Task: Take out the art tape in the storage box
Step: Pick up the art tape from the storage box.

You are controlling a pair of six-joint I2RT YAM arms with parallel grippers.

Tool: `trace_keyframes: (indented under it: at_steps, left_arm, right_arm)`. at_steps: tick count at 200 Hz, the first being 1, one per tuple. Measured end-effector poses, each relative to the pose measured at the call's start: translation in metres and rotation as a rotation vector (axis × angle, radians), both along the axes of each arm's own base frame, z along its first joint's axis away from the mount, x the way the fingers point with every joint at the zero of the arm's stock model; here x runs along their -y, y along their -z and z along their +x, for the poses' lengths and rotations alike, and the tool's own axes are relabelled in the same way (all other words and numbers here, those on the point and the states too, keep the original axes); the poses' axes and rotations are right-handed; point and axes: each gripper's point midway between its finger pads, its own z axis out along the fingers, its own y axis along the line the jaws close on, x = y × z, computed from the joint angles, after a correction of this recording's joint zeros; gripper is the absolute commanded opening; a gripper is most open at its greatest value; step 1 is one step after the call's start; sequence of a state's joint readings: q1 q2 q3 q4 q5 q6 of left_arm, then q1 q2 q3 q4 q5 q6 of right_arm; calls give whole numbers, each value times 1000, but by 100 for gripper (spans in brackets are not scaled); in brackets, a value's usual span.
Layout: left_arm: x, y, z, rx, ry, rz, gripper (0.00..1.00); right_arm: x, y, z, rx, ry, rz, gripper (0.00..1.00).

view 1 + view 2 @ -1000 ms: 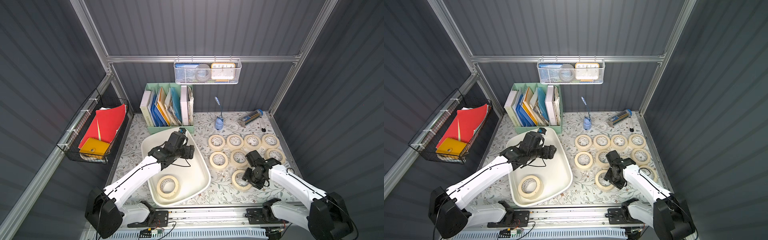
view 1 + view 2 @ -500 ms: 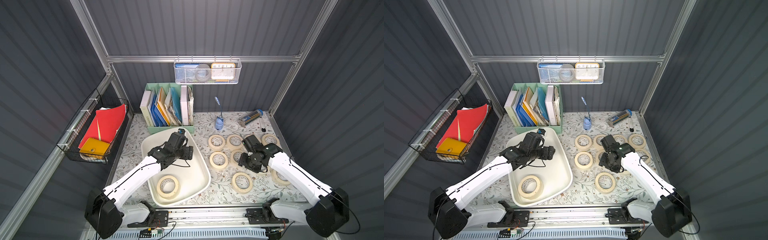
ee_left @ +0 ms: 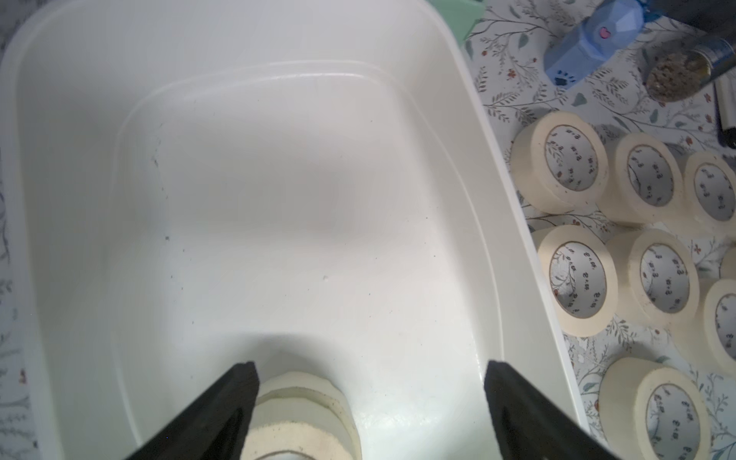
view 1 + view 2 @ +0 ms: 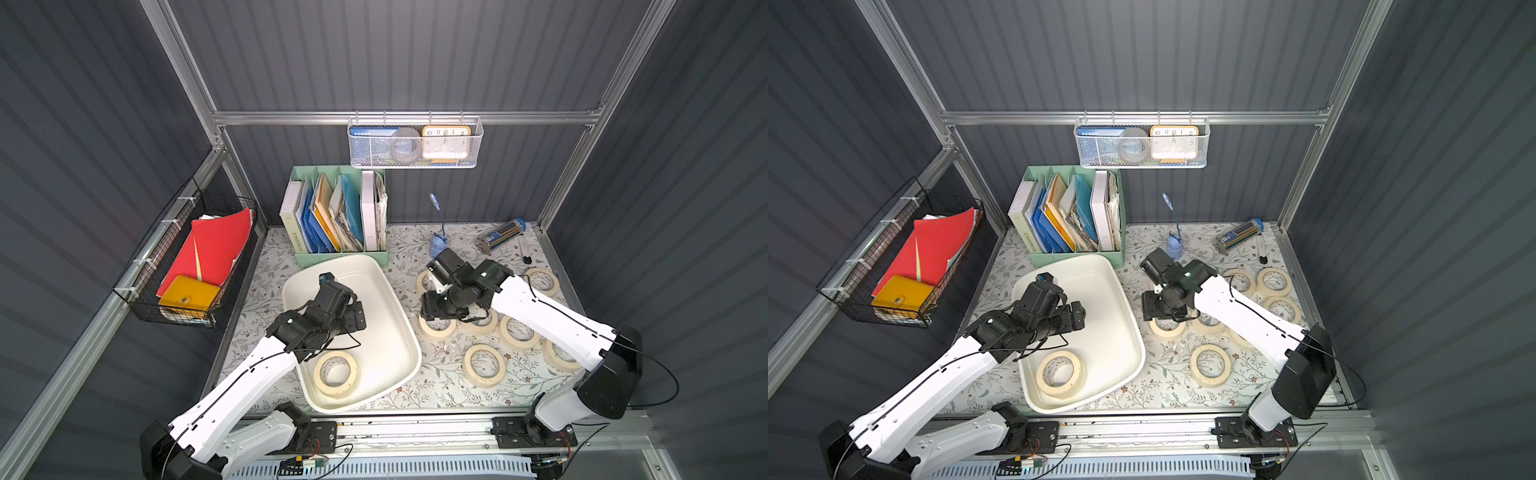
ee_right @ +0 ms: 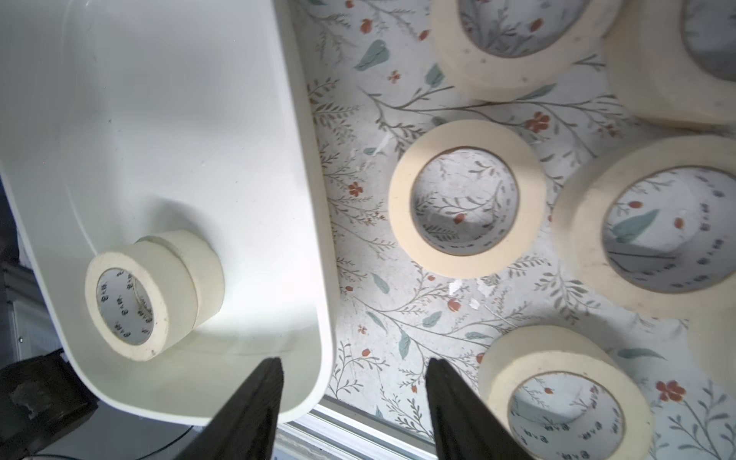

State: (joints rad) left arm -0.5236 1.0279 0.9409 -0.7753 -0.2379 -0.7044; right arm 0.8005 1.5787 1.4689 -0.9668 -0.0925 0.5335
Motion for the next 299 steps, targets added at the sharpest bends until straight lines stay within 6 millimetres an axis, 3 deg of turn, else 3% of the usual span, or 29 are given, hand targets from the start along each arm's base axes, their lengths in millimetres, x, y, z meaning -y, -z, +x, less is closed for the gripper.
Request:
trace_keyframes:
  at_steps: [54,85,112,176,239,250,274,299]
  left_arm:
    - [-65,2,7,7,-288,-50,100]
    - [-89,-2,3,43,-391,-47,100]
    - [-101,-4,-1,69,-442,-33,100]
    - [-108,6,-4,53,-469,-20,100]
    - [-106,3,1,74,-466,-35,100]
    - [-106,3,2,77,-464,-38,100]
    - [-105,7,2,74,-461,-41,100]
    - [-104,7,3,74,-459,-42,100]
  right_arm:
    - [-92,19,-55,-27,-259,32,64]
    - [-137,33,-69,-26,-337,47,64]
    - [-163,52,-73,-26,-374,46,64]
    - [-183,88,-64,-30,-381,18,65]
    - [-200,104,-80,-47,-424,11,62]
    - [-202,105,-83,-47,-429,14,57]
    - [-202,106,-84,-37,-436,7,29]
    - [-201,103,-78,-20,-418,0,8]
